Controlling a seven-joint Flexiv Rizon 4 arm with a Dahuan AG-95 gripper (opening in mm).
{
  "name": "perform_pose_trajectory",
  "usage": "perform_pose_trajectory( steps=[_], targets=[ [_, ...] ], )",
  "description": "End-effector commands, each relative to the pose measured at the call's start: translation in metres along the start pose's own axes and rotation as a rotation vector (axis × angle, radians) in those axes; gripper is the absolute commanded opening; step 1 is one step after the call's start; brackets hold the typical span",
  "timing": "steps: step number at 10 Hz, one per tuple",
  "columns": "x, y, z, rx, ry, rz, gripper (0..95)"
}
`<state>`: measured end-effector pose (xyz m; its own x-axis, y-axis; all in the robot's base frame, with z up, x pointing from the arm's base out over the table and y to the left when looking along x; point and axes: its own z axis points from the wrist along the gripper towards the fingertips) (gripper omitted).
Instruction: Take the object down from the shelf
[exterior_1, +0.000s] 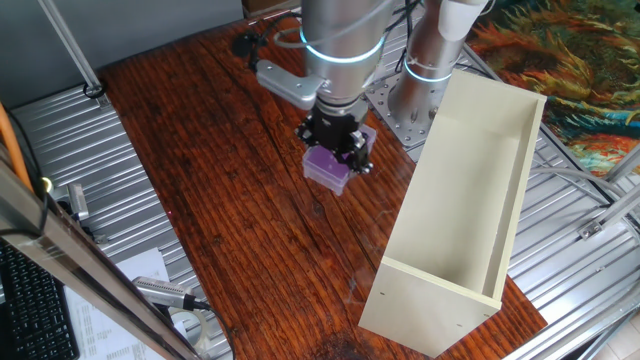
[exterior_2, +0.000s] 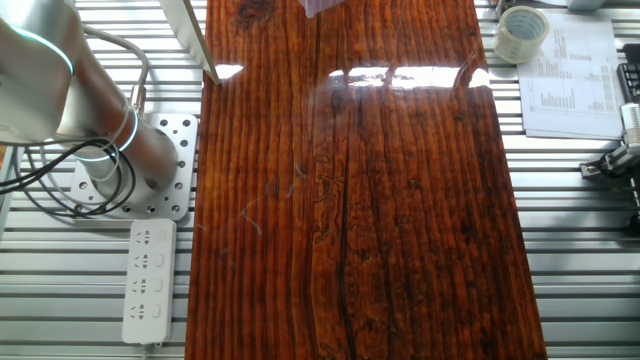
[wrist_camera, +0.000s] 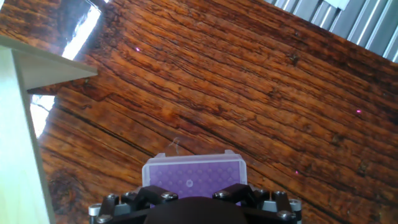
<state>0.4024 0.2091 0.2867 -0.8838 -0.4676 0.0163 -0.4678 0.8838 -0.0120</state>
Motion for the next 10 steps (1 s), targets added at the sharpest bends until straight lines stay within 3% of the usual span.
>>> perform_pose_trajectory(
  steps=[1,2,3,7,10],
  targets=[
    [0.001,0.001,-0.001,-0.064,-0.025,0.007,0.0],
    [0.001,0.001,-0.001,-0.095,-0.035,0.040,0.0],
    [0.001,0.001,-0.001,-0.056,-0.012,0.069,0.0],
    [0.001,0.001,-0.001,-0.013,0.007,0.207,0.0],
    [0.007,-0.029,0.015,0.000,0.013,0.156,0.0]
  ],
)
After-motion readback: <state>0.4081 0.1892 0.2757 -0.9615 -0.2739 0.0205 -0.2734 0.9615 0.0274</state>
